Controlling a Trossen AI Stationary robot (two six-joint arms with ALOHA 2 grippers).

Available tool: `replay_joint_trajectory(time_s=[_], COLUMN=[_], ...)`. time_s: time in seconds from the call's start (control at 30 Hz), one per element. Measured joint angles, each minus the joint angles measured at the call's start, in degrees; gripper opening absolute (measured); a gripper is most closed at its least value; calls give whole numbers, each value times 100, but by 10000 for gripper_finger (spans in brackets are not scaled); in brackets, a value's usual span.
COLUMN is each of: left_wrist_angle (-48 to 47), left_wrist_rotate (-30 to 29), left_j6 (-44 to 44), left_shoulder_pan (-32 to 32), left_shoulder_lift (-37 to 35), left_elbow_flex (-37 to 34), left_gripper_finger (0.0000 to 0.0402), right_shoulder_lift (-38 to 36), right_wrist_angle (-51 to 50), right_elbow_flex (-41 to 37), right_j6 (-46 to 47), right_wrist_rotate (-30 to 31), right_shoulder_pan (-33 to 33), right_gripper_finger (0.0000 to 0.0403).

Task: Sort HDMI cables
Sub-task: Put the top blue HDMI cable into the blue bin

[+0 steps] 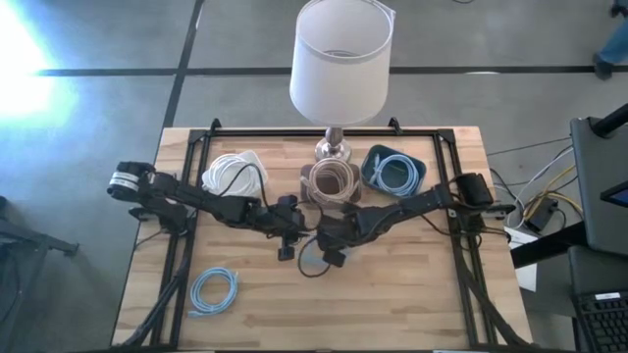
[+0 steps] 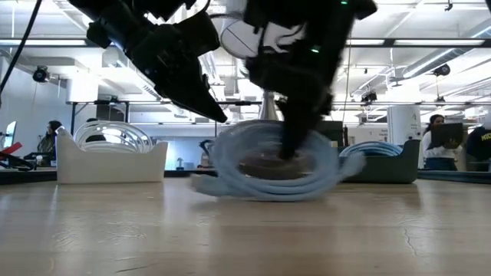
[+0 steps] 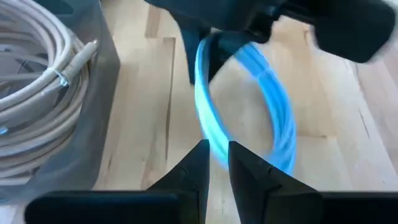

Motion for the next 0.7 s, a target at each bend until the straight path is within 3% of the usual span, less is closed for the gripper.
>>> replay_joint_trajectory(time_s=[0.13, 0.33, 0.5, 0.7], left_wrist_angle=[30, 27, 34, 50], left_wrist_rotate=[3, -213, -233, -235], left_j6=[120, 204, 269, 272], left_shoulder_pan=[-2, -1, 0, 0], left_shoulder_lift=[0, 0, 0, 0], left_elbow_flex=[0, 0, 0, -2], left_gripper_finger=[58, 59, 58, 56], right_shoulder_lift=[-232, -793, -1471, -2535], right_wrist_angle=[-1017, -2851, -3984, -4411], right_elbow_flex=[-3, 1, -40, -461], right_j6=[671, 1770, 2519, 3024], right_wrist_rotate=[37, 676, 1631, 2787], right_shoulder_pan=[104, 380, 518, 269], right_gripper_finger=[21, 21, 21, 21])
